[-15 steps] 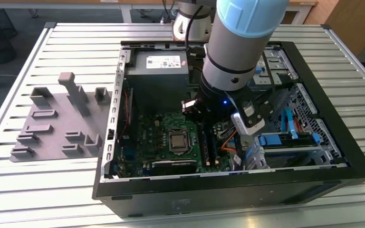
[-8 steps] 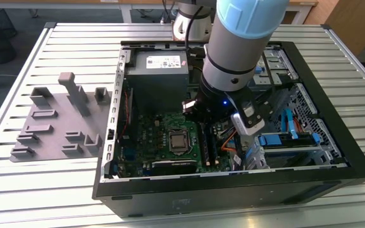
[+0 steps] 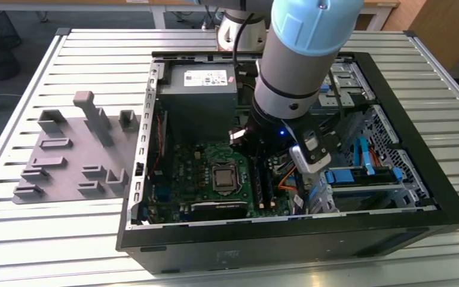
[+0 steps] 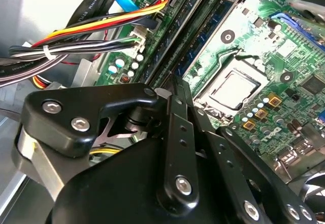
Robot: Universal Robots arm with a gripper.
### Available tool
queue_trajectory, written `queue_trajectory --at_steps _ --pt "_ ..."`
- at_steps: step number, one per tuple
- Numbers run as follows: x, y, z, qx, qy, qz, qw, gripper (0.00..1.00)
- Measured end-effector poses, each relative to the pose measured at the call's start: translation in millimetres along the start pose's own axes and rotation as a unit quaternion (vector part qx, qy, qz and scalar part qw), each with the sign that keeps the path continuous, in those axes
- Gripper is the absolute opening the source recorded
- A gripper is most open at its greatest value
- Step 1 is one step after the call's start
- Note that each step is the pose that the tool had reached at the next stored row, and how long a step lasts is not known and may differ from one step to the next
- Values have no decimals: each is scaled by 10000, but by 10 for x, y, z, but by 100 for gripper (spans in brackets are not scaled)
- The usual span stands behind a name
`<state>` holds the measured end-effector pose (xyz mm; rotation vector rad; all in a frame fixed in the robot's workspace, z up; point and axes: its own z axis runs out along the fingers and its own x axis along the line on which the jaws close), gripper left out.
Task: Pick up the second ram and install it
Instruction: 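Press down the second ram until it locks into place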
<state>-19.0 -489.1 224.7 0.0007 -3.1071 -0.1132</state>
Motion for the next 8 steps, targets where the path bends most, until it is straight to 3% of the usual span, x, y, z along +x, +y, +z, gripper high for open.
queue_trajectory --at_steps 8 --pt "-1 -2 31 0 0 0 10000 11"
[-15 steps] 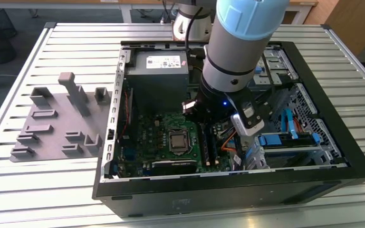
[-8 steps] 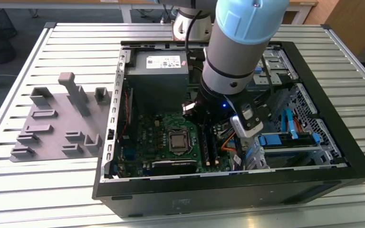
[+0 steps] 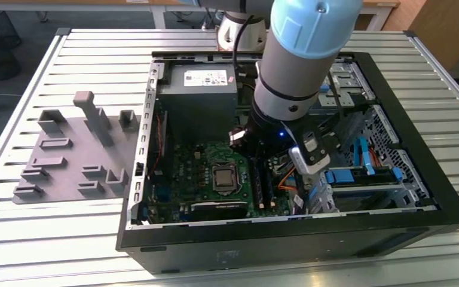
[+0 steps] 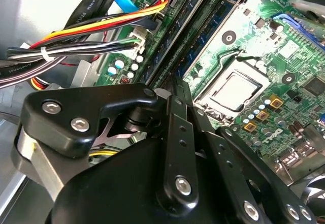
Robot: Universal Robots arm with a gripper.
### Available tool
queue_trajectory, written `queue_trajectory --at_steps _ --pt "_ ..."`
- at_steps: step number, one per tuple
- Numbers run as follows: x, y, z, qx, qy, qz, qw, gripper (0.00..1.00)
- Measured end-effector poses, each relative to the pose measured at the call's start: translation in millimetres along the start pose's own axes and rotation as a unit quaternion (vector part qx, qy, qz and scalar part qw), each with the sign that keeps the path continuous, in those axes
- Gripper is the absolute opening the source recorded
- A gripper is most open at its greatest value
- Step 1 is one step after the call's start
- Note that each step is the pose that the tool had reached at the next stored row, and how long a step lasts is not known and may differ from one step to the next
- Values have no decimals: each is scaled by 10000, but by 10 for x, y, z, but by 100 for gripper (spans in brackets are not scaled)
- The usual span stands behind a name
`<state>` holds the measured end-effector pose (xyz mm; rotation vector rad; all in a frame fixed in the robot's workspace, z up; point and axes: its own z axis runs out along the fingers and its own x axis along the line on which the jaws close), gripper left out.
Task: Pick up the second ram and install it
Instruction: 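Press down the second ram until it locks into place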
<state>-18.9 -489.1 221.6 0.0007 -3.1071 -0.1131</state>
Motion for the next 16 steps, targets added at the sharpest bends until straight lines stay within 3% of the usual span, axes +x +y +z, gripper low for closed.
queue_trajectory --at_steps 12,16 --pt "-3 -5 64 0 1 0 10000 11" --pt "-4 -3 55 -8 -2 0 10000 11"
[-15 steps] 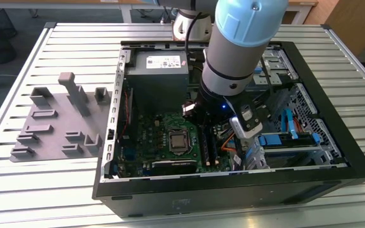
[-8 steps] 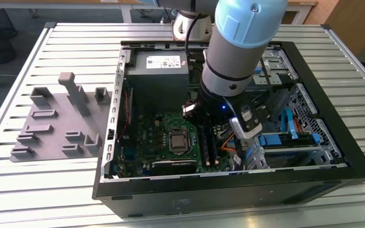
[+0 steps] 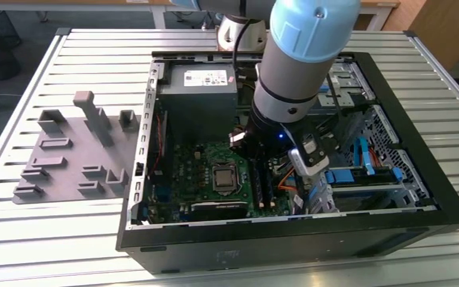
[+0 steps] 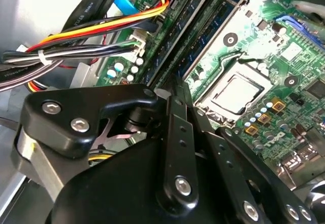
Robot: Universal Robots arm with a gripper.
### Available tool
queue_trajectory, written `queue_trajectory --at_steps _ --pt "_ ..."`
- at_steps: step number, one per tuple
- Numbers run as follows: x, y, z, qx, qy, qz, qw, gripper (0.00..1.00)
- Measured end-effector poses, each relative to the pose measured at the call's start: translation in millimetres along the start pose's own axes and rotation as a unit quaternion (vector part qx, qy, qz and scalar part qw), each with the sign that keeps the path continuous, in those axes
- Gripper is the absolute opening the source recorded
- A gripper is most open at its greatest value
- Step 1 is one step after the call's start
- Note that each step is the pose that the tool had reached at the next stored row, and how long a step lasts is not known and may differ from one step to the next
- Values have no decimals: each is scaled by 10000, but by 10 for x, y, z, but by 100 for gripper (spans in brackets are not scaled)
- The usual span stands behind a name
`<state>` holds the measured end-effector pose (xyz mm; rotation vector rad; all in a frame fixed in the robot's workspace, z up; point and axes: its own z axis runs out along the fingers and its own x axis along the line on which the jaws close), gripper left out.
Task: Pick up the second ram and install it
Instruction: 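Press down the second ram until it locks into place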
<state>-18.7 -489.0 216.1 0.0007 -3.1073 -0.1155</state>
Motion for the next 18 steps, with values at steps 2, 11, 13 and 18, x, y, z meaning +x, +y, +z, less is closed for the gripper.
queue_trajectory --at_steps 2,11,13,18 --pt "1 7 -53 -12 -3 -1 10000 11" --pt "10 21 -293 4 3 0 10000 11" --pt "10 21 -292 3 3 0 10000 11" --pt "10 21 -294 4 3 0 10000 11"
